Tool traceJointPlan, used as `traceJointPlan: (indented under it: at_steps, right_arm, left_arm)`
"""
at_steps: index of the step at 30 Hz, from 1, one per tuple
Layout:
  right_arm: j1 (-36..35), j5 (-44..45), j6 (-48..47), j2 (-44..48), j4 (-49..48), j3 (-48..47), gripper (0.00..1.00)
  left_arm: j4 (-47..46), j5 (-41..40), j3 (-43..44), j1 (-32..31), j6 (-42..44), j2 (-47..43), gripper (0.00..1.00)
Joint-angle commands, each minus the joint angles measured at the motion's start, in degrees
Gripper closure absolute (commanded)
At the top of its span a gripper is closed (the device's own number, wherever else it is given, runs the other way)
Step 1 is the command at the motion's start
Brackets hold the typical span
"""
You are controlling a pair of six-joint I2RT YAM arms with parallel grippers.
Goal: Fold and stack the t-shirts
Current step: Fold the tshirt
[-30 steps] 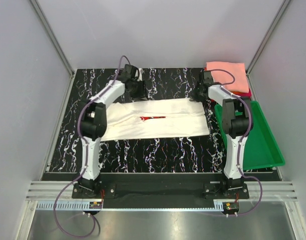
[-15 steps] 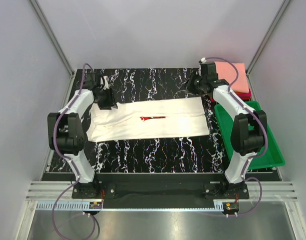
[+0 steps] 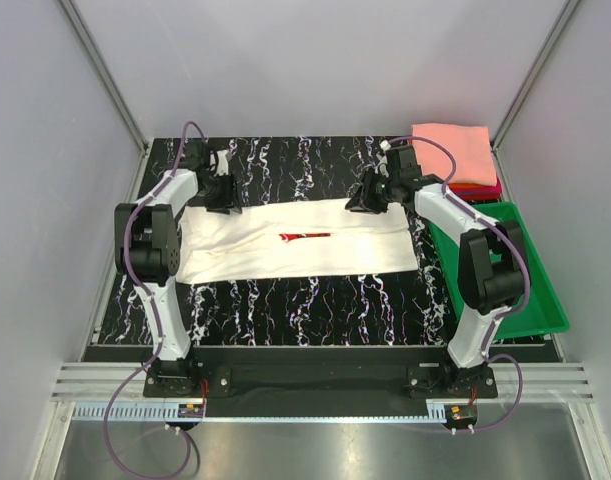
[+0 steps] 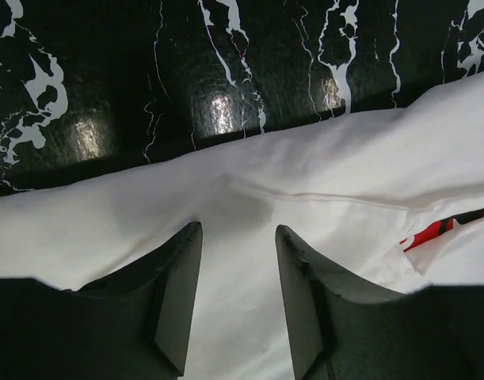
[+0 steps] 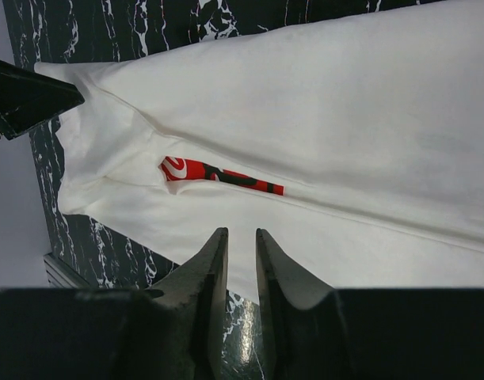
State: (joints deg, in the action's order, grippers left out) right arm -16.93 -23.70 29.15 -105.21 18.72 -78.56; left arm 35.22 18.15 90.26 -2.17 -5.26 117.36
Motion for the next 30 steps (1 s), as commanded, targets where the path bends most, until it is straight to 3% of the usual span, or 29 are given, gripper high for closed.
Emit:
traceJointPlan:
  at_steps: [1,12,15,16,21,30]
  right_arm:
    - [-0.2,-1.3,-1.2,4.0,-2.1,0.1,0.72]
    - [-3.5,-2.5,-1.3,-0.8,-2.5,-4.7,0.69]
    - [-5.3,-4.2,-2.3,-4.1,-3.1,-8.5,0.64]
    - [-5.8,-4.3,-2.5,-6.2,-3.1,-9.7,0.61]
    - [-9.1,-4.7,-1.6,-13.3,-3.1,-17.8,0.58]
    - [-13.5,-9.0,-1.7,-26.4,-6.6,-29.6,0.53]
  left_arm:
    - [-1.5,0.1,3.3,0.2,2.4,0.3,0.53]
    - [-1.4,0.5,5.5,-0.4,2.5,3.7,0.53]
    - [-1.1,0.4,6.2,-0.5,2.5,3.8,0.55]
    - [-1.0,0.4,6.5,-0.6,2.5,3.9,0.57]
    - [-0.4,2.6,7.9,-1.3,1.1,3.3,0.98]
    - [-0.5,5.1,4.1,-3.8,-2.4,-2.7,1.00]
